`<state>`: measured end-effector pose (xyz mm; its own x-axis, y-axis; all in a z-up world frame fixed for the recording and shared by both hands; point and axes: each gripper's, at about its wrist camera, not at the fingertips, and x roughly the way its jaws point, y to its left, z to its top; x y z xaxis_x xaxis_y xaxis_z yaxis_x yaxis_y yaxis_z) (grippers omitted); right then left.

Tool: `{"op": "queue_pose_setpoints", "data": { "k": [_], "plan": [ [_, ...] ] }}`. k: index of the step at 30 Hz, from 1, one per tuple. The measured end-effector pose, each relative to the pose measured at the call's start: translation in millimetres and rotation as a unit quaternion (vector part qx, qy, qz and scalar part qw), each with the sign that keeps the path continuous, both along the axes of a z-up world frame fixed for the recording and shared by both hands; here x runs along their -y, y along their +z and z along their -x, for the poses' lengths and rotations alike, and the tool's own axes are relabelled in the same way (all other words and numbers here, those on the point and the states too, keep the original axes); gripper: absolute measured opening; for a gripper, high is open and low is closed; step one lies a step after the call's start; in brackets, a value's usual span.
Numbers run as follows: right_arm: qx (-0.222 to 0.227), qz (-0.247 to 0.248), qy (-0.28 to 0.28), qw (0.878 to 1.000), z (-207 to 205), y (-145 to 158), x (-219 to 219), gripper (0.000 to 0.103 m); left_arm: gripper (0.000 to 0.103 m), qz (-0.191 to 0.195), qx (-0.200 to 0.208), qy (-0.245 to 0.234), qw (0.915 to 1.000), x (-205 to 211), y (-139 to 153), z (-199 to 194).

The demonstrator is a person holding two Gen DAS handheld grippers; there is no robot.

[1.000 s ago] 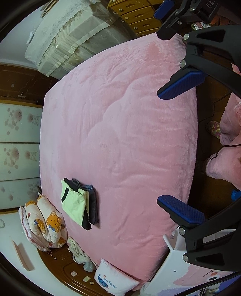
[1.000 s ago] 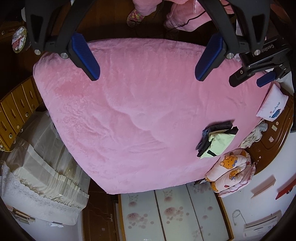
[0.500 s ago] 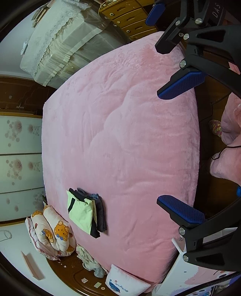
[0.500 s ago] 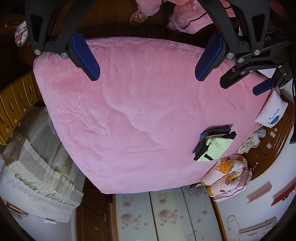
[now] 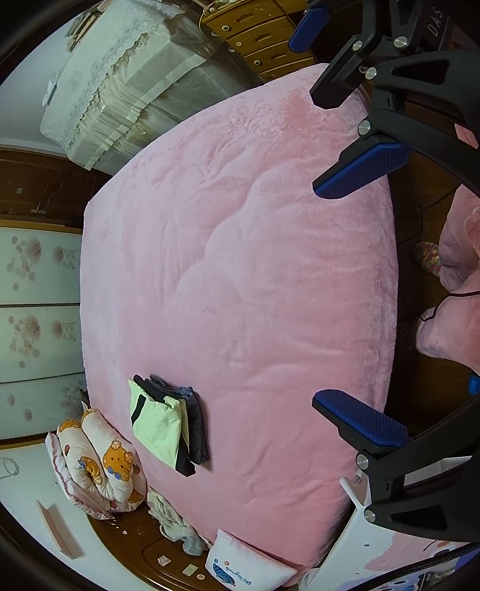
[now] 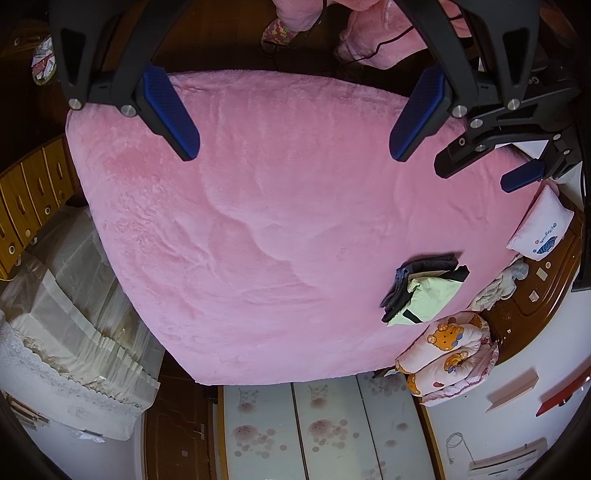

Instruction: Fold large clothes

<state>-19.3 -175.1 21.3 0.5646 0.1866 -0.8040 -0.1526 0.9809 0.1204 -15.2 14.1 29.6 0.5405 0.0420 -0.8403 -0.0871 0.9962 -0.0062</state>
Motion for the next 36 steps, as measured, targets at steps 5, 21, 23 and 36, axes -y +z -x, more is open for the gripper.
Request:
{"op": "queue_pose_setpoints", "data": {
  "k": [5, 21, 23, 36],
  "plan": [
    [0.000, 0.001, 0.001, 1.000, -1.2, -0.4, -0.1, 0.103, 0.102, 0.001, -0.001, 0.000, 1.0000, -0.9, -0.6, -1.5],
    [-0.002, 0.000, 0.000, 1.000, -7.1, 0.5, 1.2, 0.103, 0.102, 0.003, 0.002, -0.002, 1.0000, -1.8, -2.2, -2.4],
    [-0.002, 0.000, 0.002, 1.000, -9.9, 1.5, 1.6, 0.103, 0.102, 0.003, 0.002, -0.002, 1.0000, -2.2, -2.4, -2.5],
    [-0.002, 0.000, 0.001, 1.000, -8.9, 1.4, 0.5, 0.103, 0.102, 0.003, 0.002, -0.002, 1.0000, -3.2, -2.2, -2.9]
  ]
}}
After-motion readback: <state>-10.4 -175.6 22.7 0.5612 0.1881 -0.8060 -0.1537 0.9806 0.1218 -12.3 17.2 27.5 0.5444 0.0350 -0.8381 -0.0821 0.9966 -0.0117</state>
